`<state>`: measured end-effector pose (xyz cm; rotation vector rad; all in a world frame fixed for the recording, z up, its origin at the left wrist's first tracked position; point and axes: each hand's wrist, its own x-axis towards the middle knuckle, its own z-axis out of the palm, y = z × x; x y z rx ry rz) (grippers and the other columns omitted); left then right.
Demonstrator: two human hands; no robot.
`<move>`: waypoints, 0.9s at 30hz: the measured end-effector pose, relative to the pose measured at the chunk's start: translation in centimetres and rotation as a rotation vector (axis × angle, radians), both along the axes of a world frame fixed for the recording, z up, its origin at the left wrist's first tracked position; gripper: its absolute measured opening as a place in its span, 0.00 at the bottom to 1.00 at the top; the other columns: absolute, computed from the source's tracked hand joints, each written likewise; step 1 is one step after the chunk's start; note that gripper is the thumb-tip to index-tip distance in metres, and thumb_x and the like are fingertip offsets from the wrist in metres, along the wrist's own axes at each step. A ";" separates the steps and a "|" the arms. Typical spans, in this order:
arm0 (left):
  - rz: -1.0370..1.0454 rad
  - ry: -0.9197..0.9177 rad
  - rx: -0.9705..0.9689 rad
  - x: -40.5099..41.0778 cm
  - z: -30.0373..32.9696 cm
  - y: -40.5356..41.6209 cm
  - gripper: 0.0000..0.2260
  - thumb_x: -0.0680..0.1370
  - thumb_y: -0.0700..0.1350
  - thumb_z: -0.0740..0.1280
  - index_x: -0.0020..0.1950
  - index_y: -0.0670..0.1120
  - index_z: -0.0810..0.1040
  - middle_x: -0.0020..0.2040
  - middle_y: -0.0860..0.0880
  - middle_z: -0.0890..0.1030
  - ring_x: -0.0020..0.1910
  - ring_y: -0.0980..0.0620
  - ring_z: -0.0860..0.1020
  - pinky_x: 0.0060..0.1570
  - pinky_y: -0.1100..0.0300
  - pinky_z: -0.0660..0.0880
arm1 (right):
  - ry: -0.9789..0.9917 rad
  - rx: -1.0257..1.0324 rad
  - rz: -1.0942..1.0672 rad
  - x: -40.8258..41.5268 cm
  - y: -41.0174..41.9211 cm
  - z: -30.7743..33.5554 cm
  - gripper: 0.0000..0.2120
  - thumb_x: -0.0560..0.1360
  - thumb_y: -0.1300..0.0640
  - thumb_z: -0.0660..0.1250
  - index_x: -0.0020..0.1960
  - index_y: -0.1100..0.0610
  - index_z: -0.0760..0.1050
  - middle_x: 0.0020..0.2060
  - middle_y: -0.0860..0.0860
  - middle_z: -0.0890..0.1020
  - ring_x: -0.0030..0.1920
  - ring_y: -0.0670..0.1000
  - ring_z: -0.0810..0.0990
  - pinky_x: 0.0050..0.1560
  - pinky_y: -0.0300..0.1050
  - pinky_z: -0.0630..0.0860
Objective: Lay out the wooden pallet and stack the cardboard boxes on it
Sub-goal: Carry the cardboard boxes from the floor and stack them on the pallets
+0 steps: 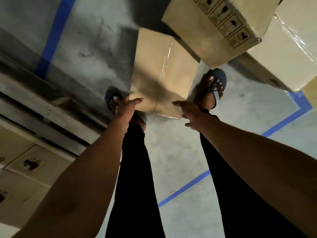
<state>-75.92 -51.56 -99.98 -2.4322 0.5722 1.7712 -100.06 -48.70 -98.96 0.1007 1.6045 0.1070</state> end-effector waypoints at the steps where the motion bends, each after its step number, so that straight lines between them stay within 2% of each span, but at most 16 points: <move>1: -0.005 0.019 -0.034 0.7 0.4 0.1 0.30 0.68 0.60 0.76 0.67 0.49 0.81 0.62 0.50 0.83 0.63 0.47 0.80 0.64 0.52 0.75 | 0.034 -0.006 -0.005 0.0 -0.2 0.6 0.35 0.70 0.39 0.78 0.72 0.53 0.73 0.69 0.51 0.75 0.69 0.55 0.74 0.64 0.57 0.69; 3: -0.028 0.063 -0.082 2.1 0.8 0.2 0.29 0.67 0.65 0.76 0.64 0.53 0.83 0.60 0.52 0.85 0.62 0.48 0.82 0.68 0.47 0.76 | 0.089 -0.029 -0.028 -0.6 -0.5 2.5 0.26 0.67 0.38 0.79 0.56 0.52 0.77 0.52 0.49 0.78 0.52 0.53 0.77 0.51 0.47 0.71; 4: -0.041 0.071 -0.093 2.8 0.8 0.3 0.31 0.66 0.68 0.76 0.64 0.54 0.83 0.61 0.52 0.85 0.63 0.48 0.82 0.70 0.43 0.75 | 0.105 -0.032 -0.032 -1.2 -0.6 3.4 0.26 0.61 0.35 0.79 0.50 0.49 0.76 0.46 0.47 0.76 0.44 0.51 0.75 0.44 0.43 0.69; 5: -0.037 0.082 -0.125 2.4 2.8 -0.6 0.32 0.66 0.68 0.76 0.65 0.54 0.82 0.63 0.51 0.84 0.64 0.48 0.81 0.71 0.43 0.74 | 0.119 -0.040 -0.021 -1.8 -0.6 4.1 0.31 0.54 0.32 0.79 0.49 0.50 0.78 0.45 0.48 0.77 0.43 0.52 0.76 0.40 0.42 0.67; 6: -0.009 0.089 -0.160 1.8 5.0 -1.7 0.31 0.67 0.64 0.77 0.67 0.52 0.81 0.64 0.49 0.83 0.65 0.49 0.81 0.71 0.45 0.74 | 0.148 -0.086 -0.007 -2.4 -1.1 5.1 0.40 0.50 0.31 0.80 0.56 0.51 0.80 0.50 0.52 0.81 0.49 0.56 0.80 0.41 0.43 0.67; 7: 0.002 0.082 -0.185 0.9 7.5 -2.8 0.28 0.68 0.58 0.78 0.66 0.51 0.81 0.63 0.49 0.83 0.63 0.50 0.81 0.69 0.49 0.74 | 0.161 -0.123 -0.015 -2.7 -2.0 6.7 0.44 0.52 0.32 0.80 0.62 0.54 0.80 0.58 0.57 0.83 0.57 0.60 0.81 0.41 0.44 0.69; 8: 0.000 0.098 -0.224 0.2 9.4 -3.7 0.22 0.71 0.53 0.77 0.63 0.51 0.81 0.59 0.50 0.83 0.59 0.53 0.82 0.66 0.52 0.75 | 0.171 -0.146 -0.034 -2.7 -3.2 8.4 0.40 0.61 0.35 0.79 0.64 0.58 0.79 0.62 0.63 0.82 0.59 0.63 0.81 0.41 0.45 0.70; 9: -0.021 0.112 -0.256 -0.2 10.3 -4.3 0.16 0.73 0.48 0.77 0.60 0.52 0.81 0.55 0.53 0.83 0.55 0.57 0.82 0.62 0.55 0.75 | 0.176 -0.168 -0.045 -2.8 -4.4 10.0 0.30 0.70 0.42 0.77 0.62 0.62 0.79 0.63 0.67 0.80 0.58 0.65 0.81 0.41 0.47 0.72; 10: -0.050 0.137 -0.298 -0.5 10.7 -4.7 0.15 0.73 0.46 0.77 0.59 0.53 0.81 0.54 0.55 0.83 0.53 0.60 0.82 0.59 0.57 0.76 | 0.188 -0.192 -0.049 -3.1 -5.2 10.9 0.20 0.75 0.48 0.74 0.58 0.64 0.80 0.61 0.70 0.81 0.54 0.66 0.81 0.43 0.50 0.76; 12: -0.070 0.115 -0.364 -0.4 10.5 -6.1 0.23 0.71 0.46 0.79 0.66 0.48 0.82 0.59 0.49 0.84 0.56 0.55 0.83 0.57 0.56 0.78 | 0.233 -0.258 -0.077 -3.8 -6.7 11.9 0.09 0.77 0.55 0.72 0.54 0.60 0.81 0.49 0.64 0.84 0.51 0.62 0.81 0.45 0.48 0.78; 14: -0.130 0.044 -0.447 0.0 9.5 -7.7 0.28 0.71 0.46 0.81 0.71 0.48 0.80 0.64 0.48 0.83 0.59 0.53 0.82 0.59 0.58 0.79 | 0.264 -0.361 -0.095 -4.5 -7.9 11.5 0.10 0.75 0.57 0.72 0.55 0.58 0.82 0.44 0.55 0.84 0.47 0.55 0.82 0.40 0.43 0.74; 15: -0.201 0.028 -0.500 -0.1 9.3 -8.9 0.25 0.73 0.46 0.79 0.70 0.49 0.81 0.62 0.50 0.83 0.58 0.56 0.82 0.59 0.59 0.80 | 0.263 -0.403 -0.063 -4.8 -8.5 11.5 0.13 0.72 0.55 0.72 0.56 0.58 0.82 0.43 0.53 0.85 0.45 0.52 0.84 0.41 0.43 0.74; 18: -0.351 0.073 -0.622 -0.6 8.4 -11.7 0.12 0.81 0.50 0.72 0.64 0.54 0.84 0.53 0.58 0.85 0.52 0.65 0.83 0.53 0.62 0.82 | 0.270 -0.454 0.020 -5.8 -8.9 10.8 0.17 0.67 0.50 0.71 0.54 0.53 0.85 0.43 0.49 0.88 0.46 0.48 0.87 0.52 0.51 0.82; 21: -0.415 0.164 -0.660 -1.6 8.1 -13.8 0.07 0.82 0.56 0.70 0.58 0.57 0.83 0.47 0.60 0.86 0.49 0.64 0.84 0.46 0.67 0.80 | 0.287 -0.451 0.032 -5.8 -8.8 10.8 0.13 0.69 0.48 0.72 0.51 0.50 0.87 0.44 0.47 0.89 0.52 0.50 0.87 0.62 0.58 0.80; 24: -0.394 0.080 -0.686 -2.0 7.6 -15.7 0.10 0.81 0.60 0.69 0.50 0.55 0.83 0.42 0.59 0.85 0.44 0.64 0.84 0.44 0.67 0.77 | 0.293 -0.485 -0.047 -4.3 -8.9 11.4 0.09 0.73 0.54 0.71 0.51 0.53 0.87 0.48 0.50 0.89 0.52 0.49 0.88 0.59 0.55 0.82; 27: -0.344 -0.058 -0.614 -0.8 7.0 -17.8 0.21 0.80 0.67 0.62 0.55 0.53 0.83 0.48 0.55 0.86 0.50 0.56 0.84 0.55 0.54 0.80 | 0.290 -0.530 -0.147 -1.6 -9.3 12.6 0.13 0.79 0.65 0.64 0.60 0.61 0.83 0.52 0.56 0.88 0.49 0.47 0.88 0.47 0.42 0.82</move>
